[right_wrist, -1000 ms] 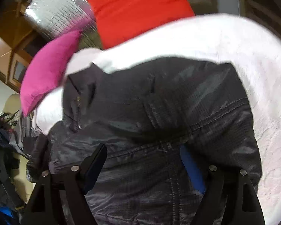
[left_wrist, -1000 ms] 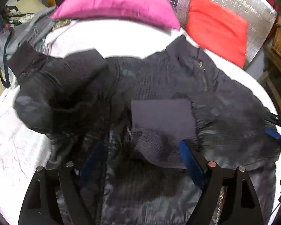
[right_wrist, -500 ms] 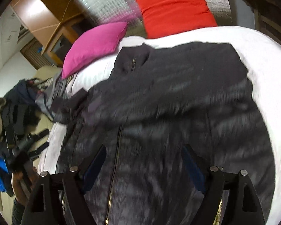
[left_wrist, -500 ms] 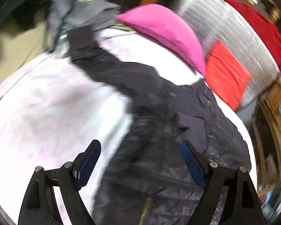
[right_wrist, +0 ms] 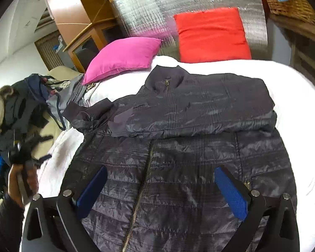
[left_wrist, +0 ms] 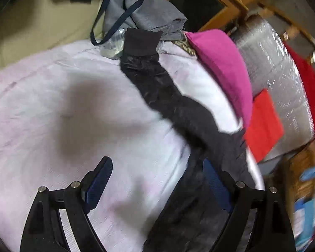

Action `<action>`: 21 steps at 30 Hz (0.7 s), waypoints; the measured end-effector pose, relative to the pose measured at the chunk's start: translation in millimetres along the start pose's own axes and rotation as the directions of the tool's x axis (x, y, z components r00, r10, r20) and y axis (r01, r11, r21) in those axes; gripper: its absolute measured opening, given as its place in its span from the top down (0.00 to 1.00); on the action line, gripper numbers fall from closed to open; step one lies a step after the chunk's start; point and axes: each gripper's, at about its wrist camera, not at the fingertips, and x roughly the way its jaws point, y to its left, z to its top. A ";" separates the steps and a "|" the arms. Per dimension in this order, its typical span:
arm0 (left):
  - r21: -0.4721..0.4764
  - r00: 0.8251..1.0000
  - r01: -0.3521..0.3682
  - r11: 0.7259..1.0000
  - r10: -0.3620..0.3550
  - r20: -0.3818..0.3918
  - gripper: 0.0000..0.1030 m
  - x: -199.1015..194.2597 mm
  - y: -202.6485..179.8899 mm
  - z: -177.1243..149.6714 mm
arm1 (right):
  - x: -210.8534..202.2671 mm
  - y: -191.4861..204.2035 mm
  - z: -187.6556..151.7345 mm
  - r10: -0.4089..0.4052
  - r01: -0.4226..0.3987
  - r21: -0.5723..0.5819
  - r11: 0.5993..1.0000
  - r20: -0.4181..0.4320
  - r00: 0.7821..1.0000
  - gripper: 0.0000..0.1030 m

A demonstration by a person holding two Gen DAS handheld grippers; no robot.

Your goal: Fold large clothes

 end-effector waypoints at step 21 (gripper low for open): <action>-0.046 0.997 -0.035 0.998 0.039 0.068 0.15 139.4 27.3 152.5 | -15.4 -63.6 -11.5 -0.089 0.077 0.145 0.986 0.081 0.993 0.00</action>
